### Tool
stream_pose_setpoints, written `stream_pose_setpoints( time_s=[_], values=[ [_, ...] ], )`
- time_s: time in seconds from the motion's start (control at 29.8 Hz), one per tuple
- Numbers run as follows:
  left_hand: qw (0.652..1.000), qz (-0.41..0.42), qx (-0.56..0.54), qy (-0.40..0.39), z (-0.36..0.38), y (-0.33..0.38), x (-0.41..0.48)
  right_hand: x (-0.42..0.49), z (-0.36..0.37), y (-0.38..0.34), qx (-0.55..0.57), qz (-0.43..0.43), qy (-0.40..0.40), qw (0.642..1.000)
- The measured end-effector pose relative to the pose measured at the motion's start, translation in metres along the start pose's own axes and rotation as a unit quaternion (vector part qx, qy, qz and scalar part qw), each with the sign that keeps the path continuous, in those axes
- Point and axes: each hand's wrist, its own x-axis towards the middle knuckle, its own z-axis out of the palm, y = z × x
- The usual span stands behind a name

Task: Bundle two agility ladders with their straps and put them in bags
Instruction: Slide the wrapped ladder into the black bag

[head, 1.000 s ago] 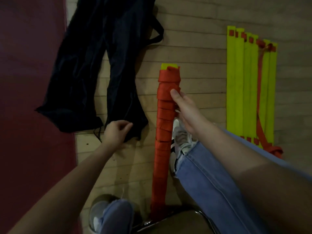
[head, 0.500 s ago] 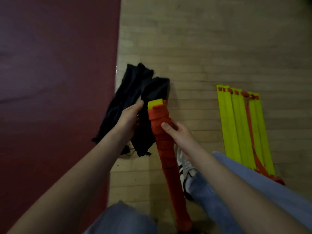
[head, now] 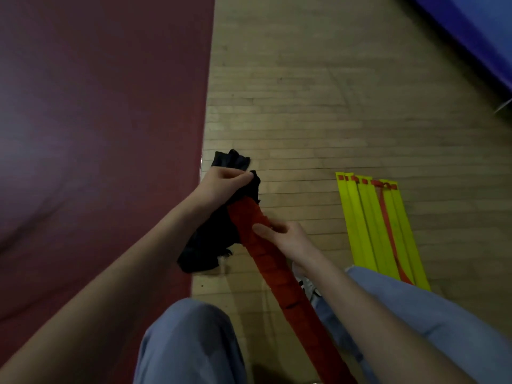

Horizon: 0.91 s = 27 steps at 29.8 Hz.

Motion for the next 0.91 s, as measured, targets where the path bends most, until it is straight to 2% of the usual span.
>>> stream_pose_setpoints(
  time_s=[0.1,0.24,0.4,0.47,0.57,0.64,0.81,0.91],
  values=[
    [1.0,0.005,-0.005,0.006,0.006,0.009,-0.032,-0.023,-0.004,-0.008,-0.025,-0.015,0.012,1.0],
    [0.997,0.071,-0.011,0.029,0.014,0.01,-0.068,-0.044,-0.007,-0.017,-0.045,-0.029,0.021,0.998],
    [0.99,0.116,0.058,0.049,0.02,0.013,-0.104,-0.072,0.0,-0.025,-0.041,-0.058,0.004,0.997],
    [0.991,0.103,0.023,0.077,0.024,0.013,-0.115,-0.078,0.004,-0.024,-0.052,-0.074,0.005,0.996],
    [0.974,0.11,-0.008,0.197,0.032,0.005,-0.129,-0.089,0.008,-0.022,-0.097,-0.086,0.0,0.992],
    [0.967,0.073,-0.037,0.243,0.037,-0.001,-0.138,-0.094,0.009,-0.016,-0.1,-0.082,0.003,0.992],
    [0.967,-0.013,-0.065,0.246,0.033,-0.004,-0.153,-0.114,0.01,-0.026,-0.072,-0.126,-0.008,0.989],
    [0.978,-0.032,-0.08,0.188,0.022,0.028,-0.163,-0.134,0.015,-0.061,-0.058,-0.194,-0.007,0.979]
  ],
)
